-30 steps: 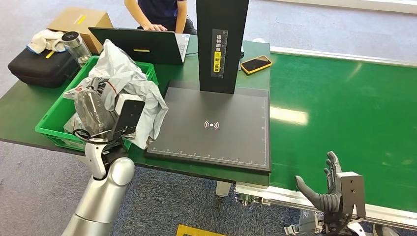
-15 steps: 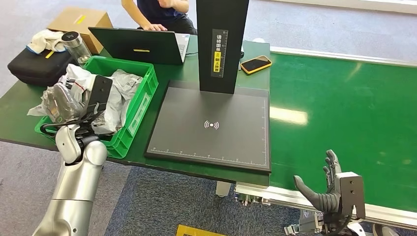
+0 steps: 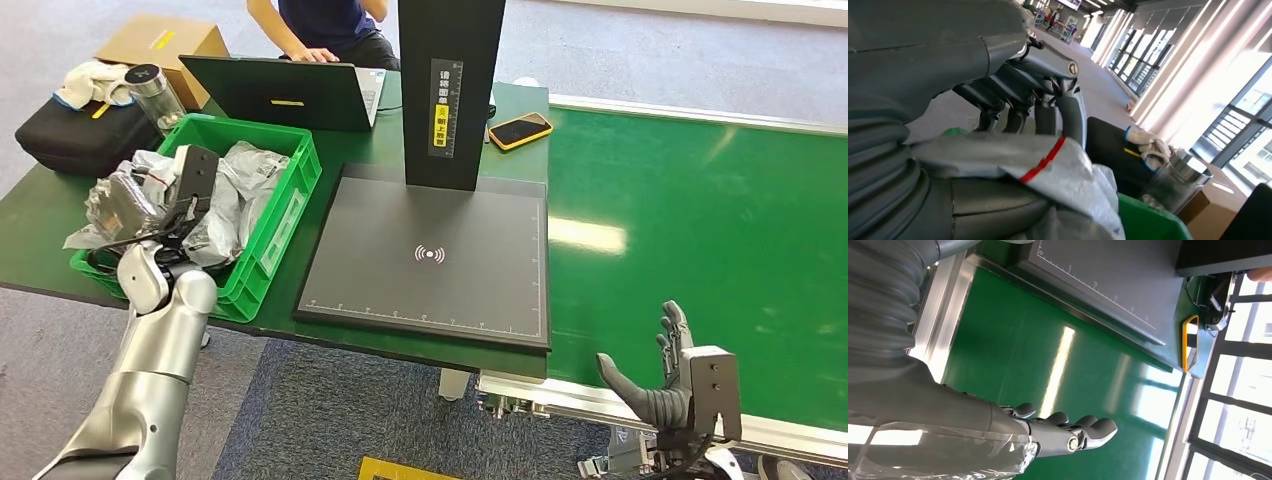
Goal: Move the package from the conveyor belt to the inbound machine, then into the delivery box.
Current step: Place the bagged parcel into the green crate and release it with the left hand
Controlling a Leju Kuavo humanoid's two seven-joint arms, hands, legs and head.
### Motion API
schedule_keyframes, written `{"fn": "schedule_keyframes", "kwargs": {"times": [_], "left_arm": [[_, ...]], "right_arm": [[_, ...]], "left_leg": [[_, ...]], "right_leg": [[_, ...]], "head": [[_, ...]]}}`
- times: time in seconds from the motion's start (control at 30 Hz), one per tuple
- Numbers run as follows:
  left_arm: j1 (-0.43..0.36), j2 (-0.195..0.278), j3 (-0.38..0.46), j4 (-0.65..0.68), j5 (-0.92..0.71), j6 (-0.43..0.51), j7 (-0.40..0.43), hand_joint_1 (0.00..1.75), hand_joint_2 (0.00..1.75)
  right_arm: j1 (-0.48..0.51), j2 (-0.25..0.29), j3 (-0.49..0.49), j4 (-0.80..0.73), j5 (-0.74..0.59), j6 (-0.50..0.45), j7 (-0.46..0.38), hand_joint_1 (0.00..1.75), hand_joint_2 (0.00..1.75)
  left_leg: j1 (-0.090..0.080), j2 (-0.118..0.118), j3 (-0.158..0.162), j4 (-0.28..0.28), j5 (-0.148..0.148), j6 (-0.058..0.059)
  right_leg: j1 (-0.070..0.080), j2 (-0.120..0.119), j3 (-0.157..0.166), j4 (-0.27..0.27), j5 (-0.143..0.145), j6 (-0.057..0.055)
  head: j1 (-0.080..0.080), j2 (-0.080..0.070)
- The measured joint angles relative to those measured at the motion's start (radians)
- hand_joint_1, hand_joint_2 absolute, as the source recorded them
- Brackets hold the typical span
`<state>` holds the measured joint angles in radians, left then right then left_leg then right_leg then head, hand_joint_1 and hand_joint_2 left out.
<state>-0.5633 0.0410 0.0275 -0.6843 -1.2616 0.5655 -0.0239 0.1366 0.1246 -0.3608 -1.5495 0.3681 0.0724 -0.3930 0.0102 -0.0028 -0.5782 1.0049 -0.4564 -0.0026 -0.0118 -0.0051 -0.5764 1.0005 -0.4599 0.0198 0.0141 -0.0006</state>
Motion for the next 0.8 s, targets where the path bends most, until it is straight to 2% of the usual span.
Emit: {"fn": "schedule_keyframes", "kwargs": {"times": [0.13, 0.27, 0.4, 0.5, 0.63, 0.8], "left_arm": [[-0.004, -0.001, 0.018, 0.052, 0.006, 0.055, -0.014, 0.00, 1.75], [0.010, -0.007, 0.058, 0.042, 0.021, 0.125, -0.088, 0.00, 1.75], [0.043, -0.036, 0.130, -0.025, 0.041, 0.130, -0.214, 0.00, 0.00], [0.065, -0.067, 0.188, -0.087, 0.082, 0.130, -0.319, 0.00, 0.00], [0.096, -0.124, 0.283, -0.189, 0.162, 0.130, -0.508, 0.00, 0.00], [0.116, -0.174, 0.356, -0.276, 0.233, 0.130, -0.608, 0.00, 0.00]], "right_arm": [[-0.010, 0.000, 0.004, 0.013, 0.000, -0.006, 0.000, 0.00, 1.75], [-0.014, 0.000, 0.010, 0.023, -0.002, -0.020, 0.004, 0.00, 1.75], [-0.015, -0.003, 0.021, 0.030, -0.009, -0.030, 0.009, 0.00, 1.75], [-0.015, -0.007, 0.026, 0.033, -0.015, -0.037, 0.011, 0.00, 1.75], [-0.014, -0.013, 0.027, 0.034, -0.025, -0.039, 0.013, 0.00, 1.75], [-0.014, -0.018, 0.028, 0.034, -0.028, -0.040, 0.013, 0.00, 1.75]], "left_leg": [[0.000, 0.000, 0.000, 0.000, 0.000, 0.000], [0.000, 0.000, 0.000, 0.000, 0.000, 0.000], [0.000, 0.001, 0.000, 0.000, 0.000, 0.000], [0.000, 0.001, 0.000, 0.000, 0.000, 0.000], [0.000, 0.001, 0.000, 0.000, 0.000, 0.000], [0.000, 0.000, 0.000, 0.000, 0.000, 0.000]], "right_leg": [[0.000, 0.000, 0.000, 0.000, 0.000, 0.000], [0.000, 0.000, 0.000, 0.000, 0.000, 0.000], [0.000, 0.000, -0.001, 0.000, 0.000, 0.000], [0.000, 0.000, 0.000, 0.000, 0.000, 0.000], [0.000, 0.000, 0.000, 0.000, 0.000, 0.000], [0.000, 0.000, 0.000, 0.000, 0.000, 0.000]], "head": [[0.000, 0.000], [0.000, 0.000], [0.000, 0.000], [0.000, 0.000], [0.000, 0.000], [0.000, 0.000]]}}
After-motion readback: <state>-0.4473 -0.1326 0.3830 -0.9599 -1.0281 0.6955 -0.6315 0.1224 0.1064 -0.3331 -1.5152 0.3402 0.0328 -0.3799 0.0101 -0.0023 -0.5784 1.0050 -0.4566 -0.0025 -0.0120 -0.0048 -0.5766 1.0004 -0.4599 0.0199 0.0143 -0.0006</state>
